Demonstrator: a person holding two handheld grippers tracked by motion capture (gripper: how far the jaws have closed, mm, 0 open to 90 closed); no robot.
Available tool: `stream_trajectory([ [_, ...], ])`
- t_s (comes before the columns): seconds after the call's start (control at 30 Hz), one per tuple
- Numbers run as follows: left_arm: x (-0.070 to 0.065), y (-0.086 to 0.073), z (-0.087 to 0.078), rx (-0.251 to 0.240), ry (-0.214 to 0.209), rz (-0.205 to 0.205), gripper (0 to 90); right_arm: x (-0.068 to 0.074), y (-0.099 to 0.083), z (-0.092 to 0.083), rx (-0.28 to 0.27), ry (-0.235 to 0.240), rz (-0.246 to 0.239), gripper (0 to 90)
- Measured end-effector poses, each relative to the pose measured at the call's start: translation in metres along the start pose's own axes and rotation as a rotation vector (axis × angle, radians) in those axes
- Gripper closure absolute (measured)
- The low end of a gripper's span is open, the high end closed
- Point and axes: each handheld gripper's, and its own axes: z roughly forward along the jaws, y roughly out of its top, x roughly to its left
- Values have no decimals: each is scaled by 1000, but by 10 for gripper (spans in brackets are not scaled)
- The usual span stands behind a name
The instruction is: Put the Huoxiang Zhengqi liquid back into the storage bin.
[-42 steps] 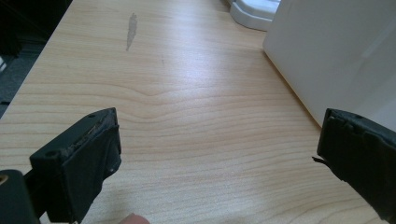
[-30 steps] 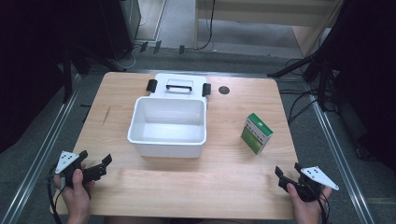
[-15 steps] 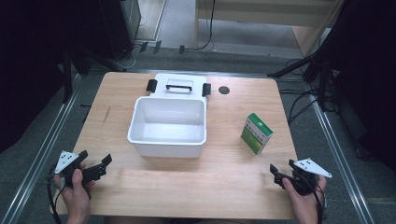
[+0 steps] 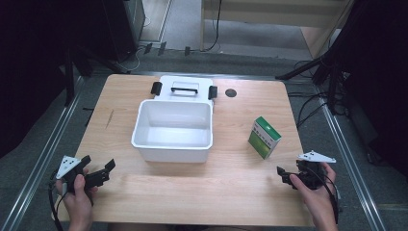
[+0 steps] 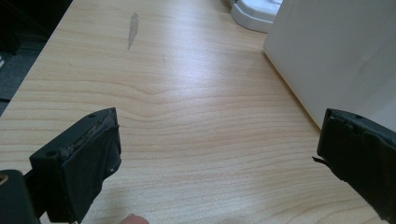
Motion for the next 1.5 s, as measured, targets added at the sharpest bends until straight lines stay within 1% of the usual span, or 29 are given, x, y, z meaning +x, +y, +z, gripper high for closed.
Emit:
stream_trajectory([
  [0.1,0,0,0,1,0,-1,1,-1,7,0,45,-1,-13,192],
  [0.13,0,0,0,1,0,0,1,-1,13,0,76,-2,-29,188],
  [0.17,0,0,0,1,0,0,2,-1,13,0,76,-2,-29,188],
  [0.2,0,0,0,1,0,-1,1,-1,19,-1,101,-1,-46,187],
  [0.23,0,0,0,2,0,-1,1,-1,19,-1,101,-1,-46,187],
  [0.3,0,0,0,1,0,0,2,0,25,-1,129,-5,-67,189],
  [0.33,0,0,0,0,0,0,1,2,30,0,169,-12,-86,188],
  [0.37,0,0,0,1,0,0,1,2,30,0,169,-12,-86,188],
  [0.47,0,0,0,1,0,-1,1,5,38,2,233,-2,-123,174],
  [0.5,0,0,0,1,0,-1,2,8,44,4,281,6,-139,164],
  [0.6,0,0,0,1,-1,-2,1,12,52,6,348,7,-170,157],
  [0.63,0,0,0,1,-1,-2,1,12,52,6,348,7,-170,157],
  [0.77,0,0,0,1,-1,-2,2,16,65,7,416,16,-196,148],
  [0.8,0,0,0,1,-1,-2,2,18,72,8,443,9,-211,146],
  [0.83,0,0,0,1,-2,-2,2,18,72,8,443,9,-211,146],
  [0.87,0,0,0,1,-2,-2,2,20,79,9,468,10,-226,137],
  [0.93,0,0,0,1,-3,-3,2,23,85,10,495,13,-234,135],
  [0.97,0,0,0,1,-3,-3,1,23,85,10,495,13,-234,135],
  [1.03,1,0,0,0,-5,-5,1,25,92,11,525,17,-235,135],
  [1.07,1,0,0,1,-5,-5,1,25,98,12,548,19,-235,135],
  [1.1,1,0,0,1,-5,-5,2,25,101,12,559,19,-236,134],
  [1.13,1,0,0,1,-5,-5,2,25,101,12,559,19,-236,134],
  [1.17,1,0,0,0,-5,-7,2,26,107,13,579,16,-240,134],
  [1.33,1,0,0,2,-6,-7,1,29,123,12,604,13,-275,134],
  [1.37,1,0,0,2,-6,-7,1,29,123,12,604,13,-275,134],
  [1.4,1,0,0,2,-6,-8,1,32,129,12,613,9,-285,134],
  [1.43,1,0,0,2,-6,-8,2,32,129,12,613,9,-285,134],
  [1.47,1,0,0,2,-6,-9,2,34,135,13,612,10,-299,134],
  [1.5,1,0,0,1,-6,-11,2,35,137,13,612,11,-298,134],
])
